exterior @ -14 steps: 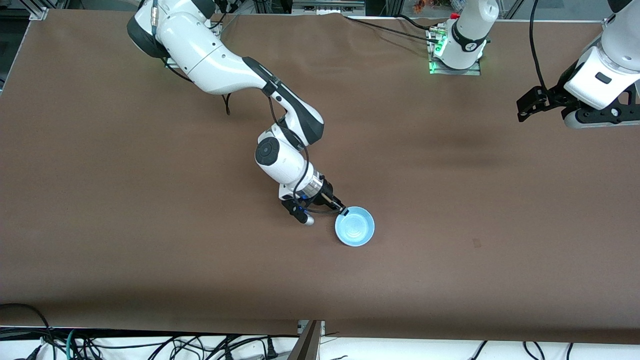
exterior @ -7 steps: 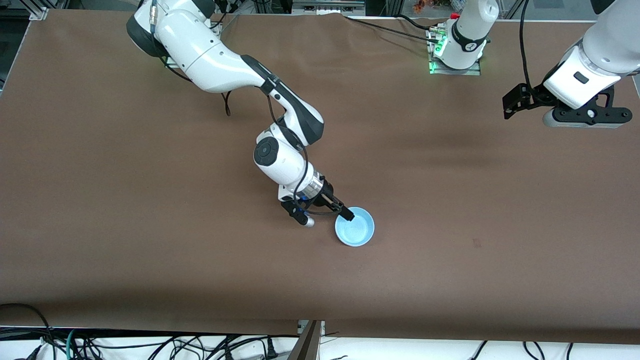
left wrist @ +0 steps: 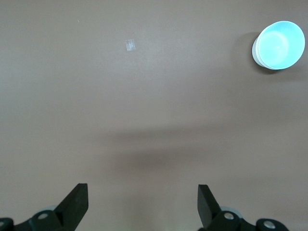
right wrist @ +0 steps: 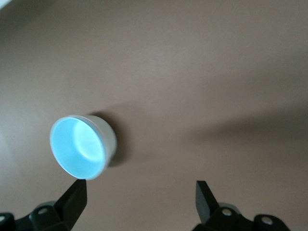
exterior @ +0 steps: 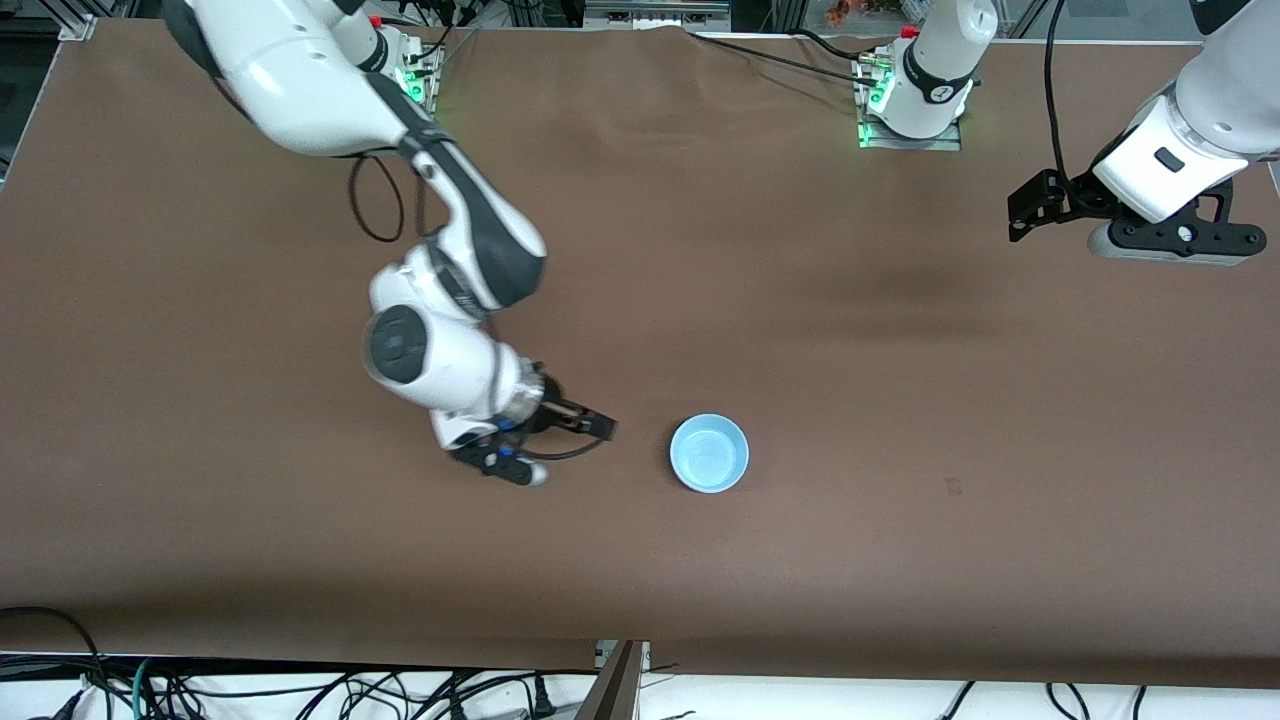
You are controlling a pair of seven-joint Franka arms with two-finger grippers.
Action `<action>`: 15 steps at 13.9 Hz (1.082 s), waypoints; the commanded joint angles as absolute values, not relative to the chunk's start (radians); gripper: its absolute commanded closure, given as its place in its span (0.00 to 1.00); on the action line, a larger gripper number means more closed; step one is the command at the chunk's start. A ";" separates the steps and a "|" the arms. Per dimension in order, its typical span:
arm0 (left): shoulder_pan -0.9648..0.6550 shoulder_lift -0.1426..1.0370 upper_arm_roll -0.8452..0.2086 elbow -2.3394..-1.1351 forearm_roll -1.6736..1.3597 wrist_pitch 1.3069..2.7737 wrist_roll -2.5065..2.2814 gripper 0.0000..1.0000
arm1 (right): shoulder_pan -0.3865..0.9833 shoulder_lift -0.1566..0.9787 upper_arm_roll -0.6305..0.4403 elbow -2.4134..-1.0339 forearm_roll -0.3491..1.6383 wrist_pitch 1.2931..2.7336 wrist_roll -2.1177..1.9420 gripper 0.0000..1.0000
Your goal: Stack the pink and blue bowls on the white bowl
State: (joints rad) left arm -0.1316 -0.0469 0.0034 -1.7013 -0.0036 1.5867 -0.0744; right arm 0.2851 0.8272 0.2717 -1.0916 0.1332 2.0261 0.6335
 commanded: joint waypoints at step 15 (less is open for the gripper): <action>-0.129 -0.017 0.005 -1.666 -0.023 1.578 -0.064 0.00 | -0.002 0.062 0.129 -1.509 -0.055 1.557 0.051 0.00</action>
State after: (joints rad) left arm -0.1316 -0.0308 0.0035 -1.6957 -0.0049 1.5871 -0.0746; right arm 0.0022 0.1797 0.1591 -1.4379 -0.0500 1.5512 0.0629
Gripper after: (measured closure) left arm 0.000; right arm 0.000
